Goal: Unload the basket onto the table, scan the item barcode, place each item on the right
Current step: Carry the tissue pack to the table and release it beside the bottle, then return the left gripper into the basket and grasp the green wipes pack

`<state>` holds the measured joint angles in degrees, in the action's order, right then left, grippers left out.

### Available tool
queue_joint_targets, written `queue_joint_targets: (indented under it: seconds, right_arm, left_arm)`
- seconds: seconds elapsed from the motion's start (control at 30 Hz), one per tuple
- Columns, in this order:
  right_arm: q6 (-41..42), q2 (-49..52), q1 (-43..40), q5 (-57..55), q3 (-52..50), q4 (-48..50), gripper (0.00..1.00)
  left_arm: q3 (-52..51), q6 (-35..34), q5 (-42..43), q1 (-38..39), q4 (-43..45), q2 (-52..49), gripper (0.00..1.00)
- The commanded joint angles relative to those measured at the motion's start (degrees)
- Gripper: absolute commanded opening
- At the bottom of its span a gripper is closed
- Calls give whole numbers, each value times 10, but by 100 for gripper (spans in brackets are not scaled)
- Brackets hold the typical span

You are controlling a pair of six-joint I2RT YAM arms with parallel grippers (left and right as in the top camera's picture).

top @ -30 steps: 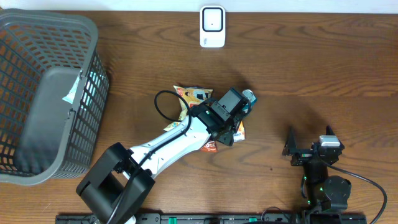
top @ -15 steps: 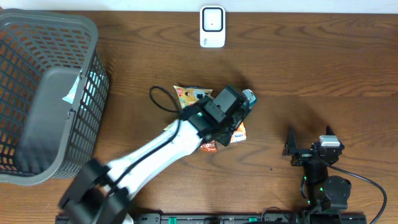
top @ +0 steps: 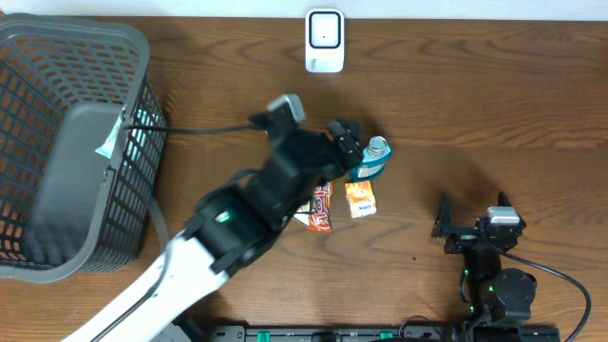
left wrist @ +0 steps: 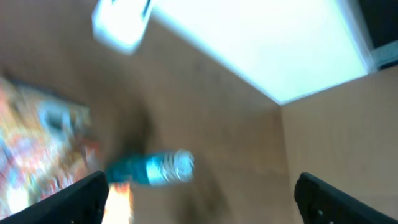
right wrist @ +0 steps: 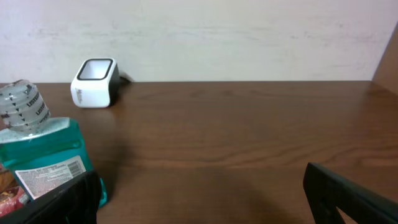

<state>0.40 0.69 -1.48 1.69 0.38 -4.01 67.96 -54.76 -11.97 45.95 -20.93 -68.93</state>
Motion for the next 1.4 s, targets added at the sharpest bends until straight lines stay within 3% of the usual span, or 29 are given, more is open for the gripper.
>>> queue_joint_targets:
  seconds: [0.0,0.17,0.33,0.47,0.6,0.7,1.0,1.17,1.37]
  right_arm:
    - [6,-3,3,-1,-1,-2,99]
    - [6,-3,3,-1,-1,-2,99]
    - [6,-3,3,-1,-1,-2,99]
    - [6,-3,3,-1,-1,-2,99]
    - [6,-3,3,-1,-1,-2,99]
    - [6,-3,3,-1,-1,-2,99]
    - [6,-3,3,-1,-1,-2,99]
    - [6,-3,3,-1,-1,-2,99]
    - [6,-3,3,-1,-1,-2,99]
  left_arm:
    - [34,223,-87,-28,8,47,100]
    - [95,343,-89,-126,4,105,99]
    - [123,345,-163,-257,-33,138,98]
    - [123,313,-179,-375,-85,148,98]
    - [123,206,-176,-499,-169,139,98]
    - [123,153,-123,-587,-216,122,98]
    - [123,150,163,-768,-257,-13,98]
    - [123,169,280,-802,-270,-119,98]
    - [123,189,294,-803,-267,-223,98]
